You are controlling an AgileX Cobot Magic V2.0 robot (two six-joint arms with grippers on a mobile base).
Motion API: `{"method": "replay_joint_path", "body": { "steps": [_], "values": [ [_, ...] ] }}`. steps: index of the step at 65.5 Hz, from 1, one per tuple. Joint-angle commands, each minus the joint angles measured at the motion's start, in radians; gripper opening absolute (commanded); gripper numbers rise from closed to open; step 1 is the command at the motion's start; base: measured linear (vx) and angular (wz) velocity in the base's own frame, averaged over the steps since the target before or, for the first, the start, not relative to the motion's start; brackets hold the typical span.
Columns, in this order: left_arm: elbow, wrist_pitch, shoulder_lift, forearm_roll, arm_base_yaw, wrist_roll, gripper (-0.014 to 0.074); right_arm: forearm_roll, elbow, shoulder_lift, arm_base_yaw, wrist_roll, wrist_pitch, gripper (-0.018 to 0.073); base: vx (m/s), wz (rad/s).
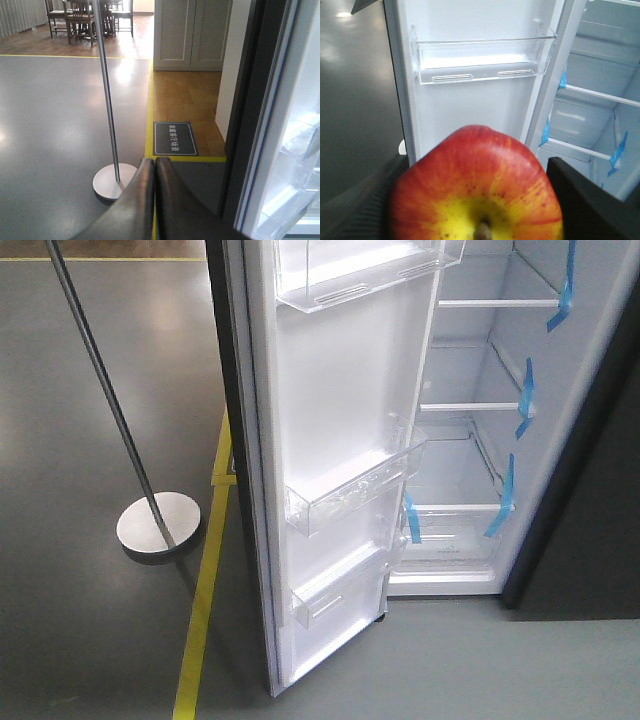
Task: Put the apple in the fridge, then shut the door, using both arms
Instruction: 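Approach the refrigerator door bins with the apple in the right gripper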
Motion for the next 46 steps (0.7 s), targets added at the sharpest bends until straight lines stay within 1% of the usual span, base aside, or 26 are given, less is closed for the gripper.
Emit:
{"method": "replay_joint_path", "body": {
  "steps": [1,46],
  "values": [
    [-0.017,-0.071,-0.014,-0.009,-0.007,-0.008,-0.0006,0.021,-0.030,-0.009,-0.004,-0.005,-0.081,0.0077,0.14,-0.02],
    [-0.017,-0.071,-0.014,-0.009,-0.007,-0.008,-0.0006,0.021,-0.030,-0.009,-0.004,-0.005,-0.081,0.0077,0.12,-0.01]
  ]
}}
